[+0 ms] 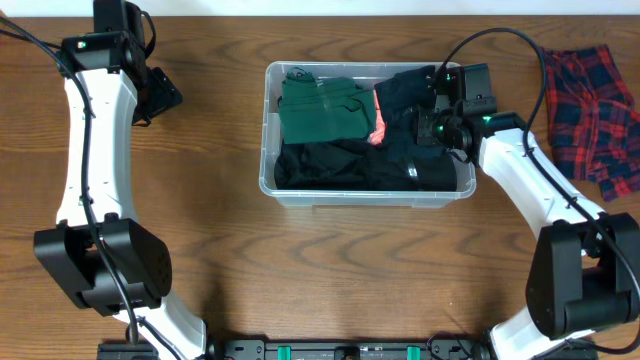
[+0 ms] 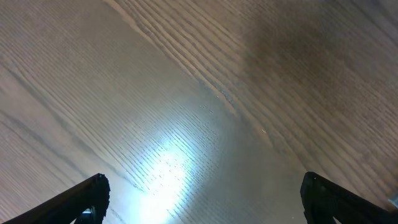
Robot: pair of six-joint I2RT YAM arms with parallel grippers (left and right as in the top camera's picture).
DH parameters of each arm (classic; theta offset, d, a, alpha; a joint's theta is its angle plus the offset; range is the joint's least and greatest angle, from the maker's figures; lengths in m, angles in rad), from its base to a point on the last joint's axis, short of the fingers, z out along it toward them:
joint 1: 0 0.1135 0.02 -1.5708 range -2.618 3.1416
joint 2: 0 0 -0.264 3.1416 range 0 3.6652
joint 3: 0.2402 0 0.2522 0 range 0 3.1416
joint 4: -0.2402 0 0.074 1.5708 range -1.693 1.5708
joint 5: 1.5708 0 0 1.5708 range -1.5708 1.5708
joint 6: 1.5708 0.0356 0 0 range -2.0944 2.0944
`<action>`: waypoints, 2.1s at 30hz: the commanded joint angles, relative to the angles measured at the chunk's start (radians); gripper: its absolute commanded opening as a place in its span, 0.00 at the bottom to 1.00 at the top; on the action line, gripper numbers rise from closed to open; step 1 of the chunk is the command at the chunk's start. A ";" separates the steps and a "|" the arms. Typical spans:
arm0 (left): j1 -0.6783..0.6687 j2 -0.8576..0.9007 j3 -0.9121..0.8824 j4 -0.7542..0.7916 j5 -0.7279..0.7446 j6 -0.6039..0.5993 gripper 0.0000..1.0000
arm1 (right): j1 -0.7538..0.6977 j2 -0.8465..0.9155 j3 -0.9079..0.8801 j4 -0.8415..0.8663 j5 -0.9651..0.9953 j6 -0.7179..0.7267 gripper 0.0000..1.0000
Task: Pack container
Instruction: 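Carry the black garment into the bin's right side and lower it, then release the black garment and move the right gripper to the plaid shirt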
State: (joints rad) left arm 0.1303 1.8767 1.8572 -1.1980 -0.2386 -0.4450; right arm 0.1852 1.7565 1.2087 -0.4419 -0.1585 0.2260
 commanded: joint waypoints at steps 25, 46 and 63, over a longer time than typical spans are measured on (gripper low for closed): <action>0.004 0.006 -0.005 -0.004 -0.005 -0.002 0.98 | 0.005 -0.081 0.019 0.099 0.057 -0.142 0.10; 0.004 0.006 -0.005 -0.004 -0.005 -0.002 0.98 | 0.000 -0.152 0.039 0.116 0.048 -0.153 0.17; 0.004 0.006 -0.005 -0.004 -0.005 -0.002 0.98 | -0.438 -0.360 0.039 -0.052 0.371 -0.072 0.01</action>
State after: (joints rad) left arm 0.1303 1.8767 1.8572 -1.1980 -0.2390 -0.4450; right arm -0.1478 1.3701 1.2465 -0.4858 0.1699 0.1062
